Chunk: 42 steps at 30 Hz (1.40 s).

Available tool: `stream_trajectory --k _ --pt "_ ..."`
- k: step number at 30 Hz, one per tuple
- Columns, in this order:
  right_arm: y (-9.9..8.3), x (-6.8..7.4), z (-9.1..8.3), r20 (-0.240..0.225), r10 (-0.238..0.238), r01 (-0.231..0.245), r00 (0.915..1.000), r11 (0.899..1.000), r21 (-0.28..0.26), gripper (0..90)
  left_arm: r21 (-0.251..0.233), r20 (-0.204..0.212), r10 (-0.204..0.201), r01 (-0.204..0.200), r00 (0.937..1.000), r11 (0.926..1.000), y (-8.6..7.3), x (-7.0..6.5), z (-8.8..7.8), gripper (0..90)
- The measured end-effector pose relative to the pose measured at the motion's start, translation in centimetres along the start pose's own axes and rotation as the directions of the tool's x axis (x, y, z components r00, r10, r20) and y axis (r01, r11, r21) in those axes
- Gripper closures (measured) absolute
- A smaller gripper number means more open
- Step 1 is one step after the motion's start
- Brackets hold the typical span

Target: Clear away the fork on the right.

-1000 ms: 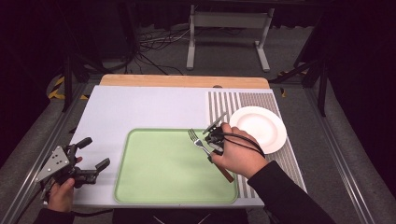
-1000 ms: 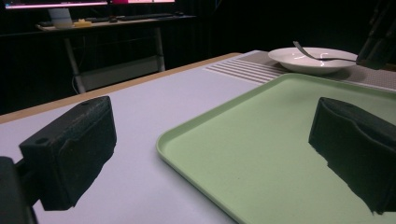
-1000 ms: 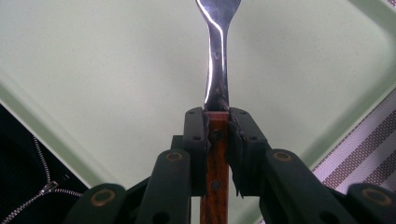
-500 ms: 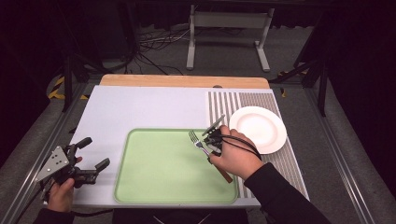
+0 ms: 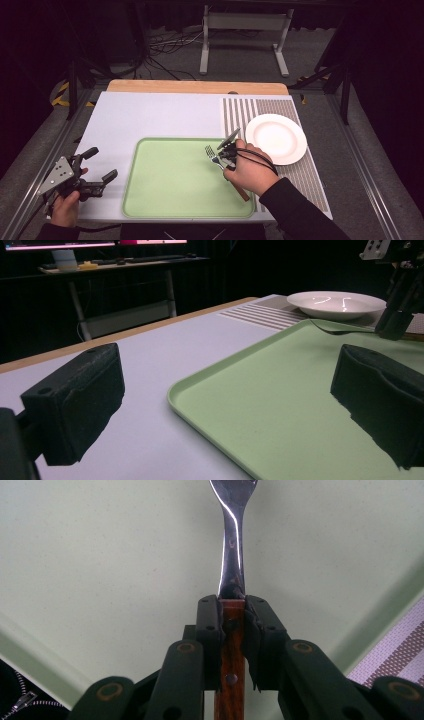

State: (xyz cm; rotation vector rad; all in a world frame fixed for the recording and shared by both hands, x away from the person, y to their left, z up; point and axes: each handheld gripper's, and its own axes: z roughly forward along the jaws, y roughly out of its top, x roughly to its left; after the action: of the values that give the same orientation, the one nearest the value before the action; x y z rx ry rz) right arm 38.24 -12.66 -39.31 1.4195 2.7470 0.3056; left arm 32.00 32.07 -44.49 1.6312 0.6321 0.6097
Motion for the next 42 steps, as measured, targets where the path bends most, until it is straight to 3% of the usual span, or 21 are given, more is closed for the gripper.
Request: stream_trajectory --k 25,35,40,42 --pt "-0.2 0.0 1.3 -0.014 0.046 -0.045 0.9988 0.997 0.064 77.8 -0.003 0.0 -0.003 0.003 1.0 1.0 0.0 0.0 0.0 1.6" --pt "-0.2 -0.1 1.7 -0.024 0.043 -0.041 0.9988 0.996 0.078 77.4 -0.003 -0.001 -0.003 0.003 1.0 1.0 0.0 0.0 -0.1 1.6" --pt "-0.2 -0.2 1.6 -0.038 0.044 -0.041 0.9983 0.997 0.066 72.2 -0.003 -0.002 -0.003 0.003 1.0 1.0 0.0 0.0 -0.1 1.6" --pt "-0.1 -0.2 1.4 -0.05 0.018 -0.016 0.9986 0.999 0.042 65.2 -0.004 -0.004 -0.004 0.004 1.0 1.0 0.0 0.0 -0.1 1.6"
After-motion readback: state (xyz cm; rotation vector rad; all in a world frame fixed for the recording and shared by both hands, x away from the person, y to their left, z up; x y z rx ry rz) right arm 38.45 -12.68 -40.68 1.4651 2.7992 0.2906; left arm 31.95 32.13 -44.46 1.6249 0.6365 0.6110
